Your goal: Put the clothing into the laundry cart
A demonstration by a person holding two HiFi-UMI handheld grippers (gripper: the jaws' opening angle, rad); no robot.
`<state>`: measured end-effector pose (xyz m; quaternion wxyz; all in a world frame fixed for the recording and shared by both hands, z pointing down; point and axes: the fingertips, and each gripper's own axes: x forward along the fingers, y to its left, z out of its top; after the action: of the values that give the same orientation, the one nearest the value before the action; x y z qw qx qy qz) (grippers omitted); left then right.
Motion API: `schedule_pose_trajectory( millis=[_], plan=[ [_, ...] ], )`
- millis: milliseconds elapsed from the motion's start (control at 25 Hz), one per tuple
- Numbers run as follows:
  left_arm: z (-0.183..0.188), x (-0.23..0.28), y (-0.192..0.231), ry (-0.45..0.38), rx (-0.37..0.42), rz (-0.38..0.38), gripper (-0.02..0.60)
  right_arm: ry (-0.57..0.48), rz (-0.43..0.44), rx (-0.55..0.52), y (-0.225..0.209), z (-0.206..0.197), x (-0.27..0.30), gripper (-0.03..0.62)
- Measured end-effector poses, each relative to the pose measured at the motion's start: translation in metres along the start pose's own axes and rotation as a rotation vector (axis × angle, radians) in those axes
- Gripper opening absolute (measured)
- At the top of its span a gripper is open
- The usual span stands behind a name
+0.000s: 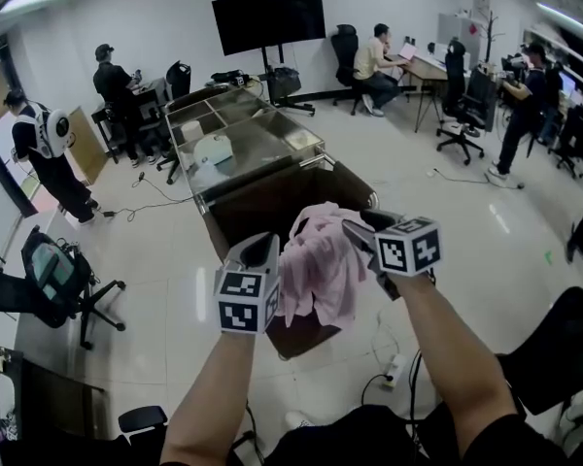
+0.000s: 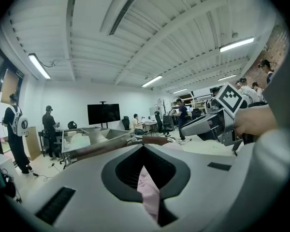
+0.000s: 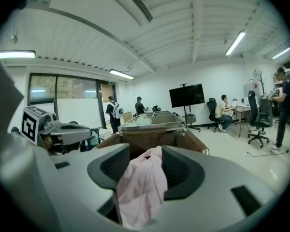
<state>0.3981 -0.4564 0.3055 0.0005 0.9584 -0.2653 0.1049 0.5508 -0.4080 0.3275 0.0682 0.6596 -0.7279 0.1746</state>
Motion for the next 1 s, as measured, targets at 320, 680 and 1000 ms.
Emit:
schedule_pose_trajectory(
  millis=[320,680,1000],
  plan=[
    [-0.015,-0.031,-0.041,0.016,-0.025,0.076,-0.002,-0.027,0.088,0.008,0.014,-0.016,-0.052,0.209],
    [-0.049,-0.069,-0.105,0.052,-0.045,0.138,-0.002,-0.043,0.148,0.028,0.01,-0.056,-0.11,0.062],
    [-0.088,-0.083,-0.145,0.105,-0.092,0.15,-0.002,0.029,0.201,-0.006,0.021,-0.104,-0.126,0.002]
  ],
)
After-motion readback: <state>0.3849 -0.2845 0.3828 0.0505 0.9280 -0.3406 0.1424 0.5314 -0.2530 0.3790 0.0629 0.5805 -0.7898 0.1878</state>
